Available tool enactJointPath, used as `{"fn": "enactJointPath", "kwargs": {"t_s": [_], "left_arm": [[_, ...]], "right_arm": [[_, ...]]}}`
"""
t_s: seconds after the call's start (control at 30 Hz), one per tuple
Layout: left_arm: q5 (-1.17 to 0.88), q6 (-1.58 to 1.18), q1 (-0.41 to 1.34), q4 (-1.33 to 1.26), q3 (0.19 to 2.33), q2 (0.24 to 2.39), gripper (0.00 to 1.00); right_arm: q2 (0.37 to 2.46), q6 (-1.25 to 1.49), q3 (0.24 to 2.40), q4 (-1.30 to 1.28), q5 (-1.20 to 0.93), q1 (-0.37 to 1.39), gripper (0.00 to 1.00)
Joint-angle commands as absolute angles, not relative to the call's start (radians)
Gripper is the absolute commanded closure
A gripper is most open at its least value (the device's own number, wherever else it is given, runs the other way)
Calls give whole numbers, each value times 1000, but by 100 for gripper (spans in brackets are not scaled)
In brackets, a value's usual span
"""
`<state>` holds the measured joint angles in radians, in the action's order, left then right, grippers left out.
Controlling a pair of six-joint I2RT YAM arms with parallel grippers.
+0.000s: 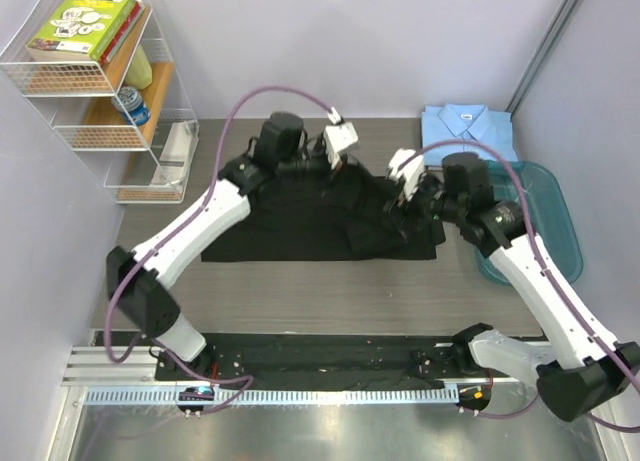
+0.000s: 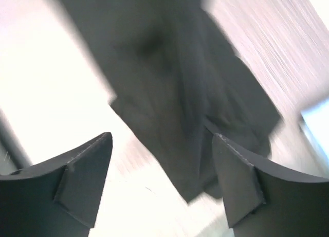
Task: Fold and stack the long sleeve shirts
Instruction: Neatly place the folded shirt into the bin
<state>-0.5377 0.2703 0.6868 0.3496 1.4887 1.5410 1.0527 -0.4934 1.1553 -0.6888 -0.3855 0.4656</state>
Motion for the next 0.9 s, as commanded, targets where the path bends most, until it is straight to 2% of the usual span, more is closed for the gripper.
{"fn": "enactJointPath", "kwargs": {"t_s": [0.0, 0.13, 0.23, 0.43, 0.6, 0.87], "left_arm": [[-505, 397, 620, 423, 1739, 1725, 100], [-439, 483, 592, 379, 1916, 1873, 100], [-342, 525, 563, 249, 1980, 1965, 100], [-293, 540, 512, 92, 2173, 2120, 100], [-319, 626, 505, -43, 2160, 2174, 100], [-342, 701, 499, -219, 2158, 2220, 100]], "right_arm": [[1112, -282, 1258, -627, -385, 255, 10], [1181, -261, 1322, -692, -497, 79, 7], [1213, -268, 1321, -750, -561, 40, 9], [1229, -216, 1189, -750, -712, 37, 28], [1270, -150, 1075, -661, -753, 35, 41], [1364, -22, 993, -494, -796, 41, 45]]}}
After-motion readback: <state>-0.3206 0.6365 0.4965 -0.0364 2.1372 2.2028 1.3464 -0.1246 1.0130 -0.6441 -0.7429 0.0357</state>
